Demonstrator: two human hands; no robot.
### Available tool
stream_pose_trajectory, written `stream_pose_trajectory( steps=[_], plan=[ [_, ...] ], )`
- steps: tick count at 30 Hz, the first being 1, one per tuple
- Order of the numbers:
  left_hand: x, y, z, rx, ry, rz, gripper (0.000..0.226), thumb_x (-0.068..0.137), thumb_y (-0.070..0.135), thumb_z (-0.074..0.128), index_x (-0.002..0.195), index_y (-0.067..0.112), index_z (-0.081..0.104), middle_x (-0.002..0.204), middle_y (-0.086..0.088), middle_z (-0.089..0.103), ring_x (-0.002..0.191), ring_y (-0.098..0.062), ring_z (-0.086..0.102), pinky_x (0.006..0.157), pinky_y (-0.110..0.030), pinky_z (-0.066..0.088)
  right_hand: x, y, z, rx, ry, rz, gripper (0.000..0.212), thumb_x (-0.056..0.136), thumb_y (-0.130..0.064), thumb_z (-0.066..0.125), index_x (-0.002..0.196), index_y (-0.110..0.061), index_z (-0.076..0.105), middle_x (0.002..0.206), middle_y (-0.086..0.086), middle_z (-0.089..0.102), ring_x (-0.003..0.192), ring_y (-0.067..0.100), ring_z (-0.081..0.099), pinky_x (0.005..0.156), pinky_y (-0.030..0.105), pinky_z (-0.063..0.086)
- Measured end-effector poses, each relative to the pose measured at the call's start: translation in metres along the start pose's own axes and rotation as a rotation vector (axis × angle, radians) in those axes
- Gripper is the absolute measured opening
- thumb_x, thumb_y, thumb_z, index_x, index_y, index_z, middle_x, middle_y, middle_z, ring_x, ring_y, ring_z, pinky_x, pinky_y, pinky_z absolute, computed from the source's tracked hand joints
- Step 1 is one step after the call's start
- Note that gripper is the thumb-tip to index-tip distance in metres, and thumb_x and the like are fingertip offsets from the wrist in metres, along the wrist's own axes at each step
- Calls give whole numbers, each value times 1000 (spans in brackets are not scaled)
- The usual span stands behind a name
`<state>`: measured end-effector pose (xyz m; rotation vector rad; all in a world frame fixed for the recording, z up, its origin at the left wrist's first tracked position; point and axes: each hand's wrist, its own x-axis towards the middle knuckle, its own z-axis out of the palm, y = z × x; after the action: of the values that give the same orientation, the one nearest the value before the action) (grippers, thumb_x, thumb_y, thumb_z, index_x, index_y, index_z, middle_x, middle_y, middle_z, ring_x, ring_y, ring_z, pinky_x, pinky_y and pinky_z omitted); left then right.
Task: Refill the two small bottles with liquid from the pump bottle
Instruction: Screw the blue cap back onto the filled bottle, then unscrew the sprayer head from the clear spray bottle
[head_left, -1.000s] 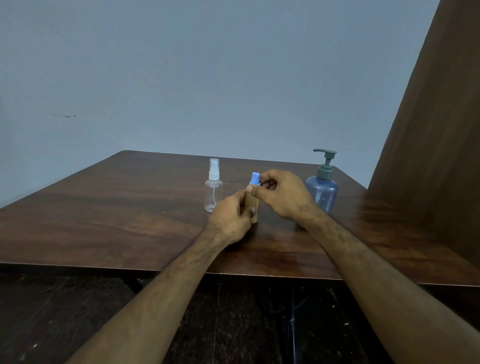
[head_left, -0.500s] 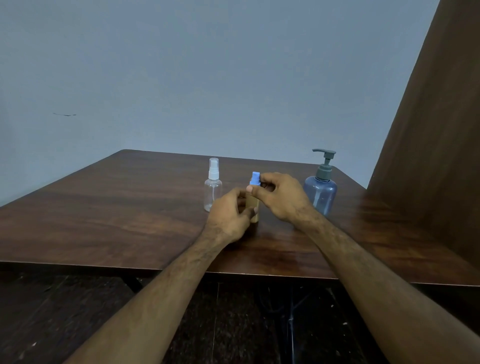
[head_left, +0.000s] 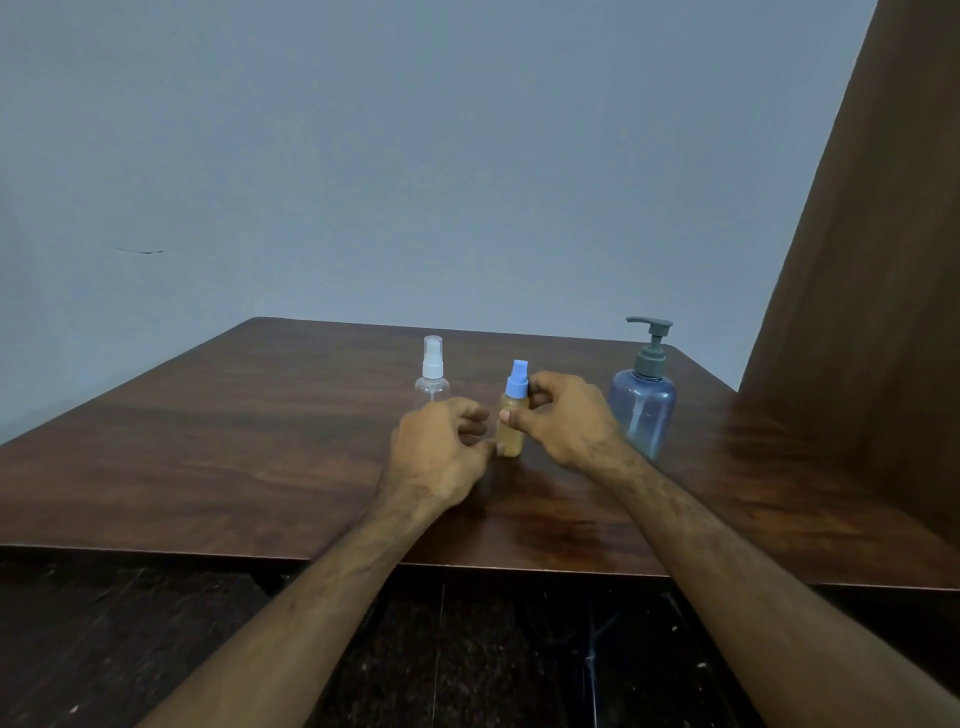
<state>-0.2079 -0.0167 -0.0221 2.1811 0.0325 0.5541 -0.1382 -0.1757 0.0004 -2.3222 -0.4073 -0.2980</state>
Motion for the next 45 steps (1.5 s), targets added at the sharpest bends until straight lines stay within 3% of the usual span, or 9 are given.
stream_pose_trajectory(
  steps=[3, 6, 10, 16, 20, 30, 33, 38, 45],
  plan=[
    [2, -4, -20, -125, 194, 77, 24, 75, 40, 85, 93, 36, 68, 78, 17, 71, 69, 0, 67, 72, -30, 61, 19, -3, 10, -32, 19, 10, 15, 93, -37, 82, 99, -27, 74, 86, -12, 72, 89, 16, 68, 71, 28, 45],
    [18, -12, -38, -149, 376, 127, 30, 74, 55, 78, 93, 38, 62, 80, 13, 62, 66, -2, 57, 62, -23, 54, 46, -8, 23, -47, -6, 24, 25, 97, -34, 79, 115, -17, 76, 103, 0, 78, 96, 21, 70, 82, 33, 53],
    [46, -29, -46, -246, 457, 100, 24, 81, 46, 71, 97, 31, 63, 88, 9, 62, 68, -3, 53, 65, -17, 49, 85, -9, 38, -41, 16, 73, 23, 100, -28, 74, 119, -15, 76, 113, 7, 79, 107, 28, 72, 96, 42, 58],
    [65, -53, -40, -270, 407, 26, 7, 95, 24, 64, 101, 24, 67, 94, 6, 69, 77, -1, 62, 65, -8, 46, 140, -6, 54, -61, 8, 143, 28, 106, -25, 66, 128, -9, 72, 124, 12, 75, 113, 31, 69, 93, 40, 56],
    [63, -54, -35, -224, 356, 42, 27, 85, 42, 59, 105, 28, 68, 94, 13, 69, 83, 0, 63, 69, -9, 48, 162, -2, 62, -72, 7, 156, 29, 106, -24, 66, 129, -6, 70, 127, 14, 73, 114, 32, 69, 87, 38, 52],
    [59, -60, -33, -40, 250, 25, 49, 70, 57, 50, 112, 35, 63, 99, 20, 68, 90, 1, 64, 84, -35, 58, 170, -3, 58, -47, -23, 191, 39, 103, -26, 72, 135, -3, 68, 130, 16, 72, 110, 29, 65, 92, 37, 50],
    [57, -60, -34, -31, 237, 7, 45, 73, 50, 51, 113, 34, 64, 99, 19, 68, 92, 0, 64, 93, -43, 55, 158, -9, 52, -80, 0, 213, 51, 103, -27, 73, 145, -2, 58, 144, 16, 65, 127, 32, 63, 98, 38, 50],
    [53, -62, -35, 143, 159, 44, 58, 71, 69, 49, 120, 39, 57, 102, 23, 65, 94, 5, 60, 102, -35, 42, 115, -23, 44, 32, 152, 122, 43, 109, -19, 61, 147, -1, 57, 144, 15, 67, 128, 32, 65, 106, 43, 52],
    [41, -52, -38, 328, 139, 120, 54, 81, 69, 63, 121, 33, 62, 96, 22, 64, 96, -2, 63, 92, -29, 28, 19, -35, 21, 169, 65, -63, 40, 102, -22, 72, 142, -19, 67, 112, -18, 70, 99, -2, 68, 85, 7, 46]
  ],
)
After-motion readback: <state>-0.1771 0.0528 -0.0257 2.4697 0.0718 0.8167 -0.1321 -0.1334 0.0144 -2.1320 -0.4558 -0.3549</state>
